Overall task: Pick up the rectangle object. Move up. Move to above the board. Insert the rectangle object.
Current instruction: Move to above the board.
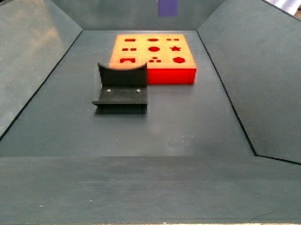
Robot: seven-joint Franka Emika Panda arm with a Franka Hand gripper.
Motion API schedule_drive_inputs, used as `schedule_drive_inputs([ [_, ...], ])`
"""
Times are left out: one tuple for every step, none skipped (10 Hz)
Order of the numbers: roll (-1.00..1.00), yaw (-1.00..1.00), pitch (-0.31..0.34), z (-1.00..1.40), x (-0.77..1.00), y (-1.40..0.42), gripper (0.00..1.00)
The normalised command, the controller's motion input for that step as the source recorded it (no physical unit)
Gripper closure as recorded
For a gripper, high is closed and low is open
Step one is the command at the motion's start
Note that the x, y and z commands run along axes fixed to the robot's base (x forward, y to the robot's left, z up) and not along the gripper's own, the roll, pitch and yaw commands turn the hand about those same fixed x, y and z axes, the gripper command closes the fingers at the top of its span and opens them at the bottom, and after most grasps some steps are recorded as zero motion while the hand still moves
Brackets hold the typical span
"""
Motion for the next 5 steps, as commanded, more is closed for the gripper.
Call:
schedule_drive_inputs([
  [0.0,-0.28,0.054,0.16,-0.06,-1.0,1.0],
  [-0.01,-0.14,0.043,0.17,-0.06,-1.0,1.0],
  [-0.02,-0.04,0.023,0.17,-0.07,-1.0,1.0],
  [-0.02,-0.03,0.02,0.17,-0.07,-1.0,1.0],
  [-0.02,-0.01,0.019,0.17,-0.07,-1.0,1.0],
])
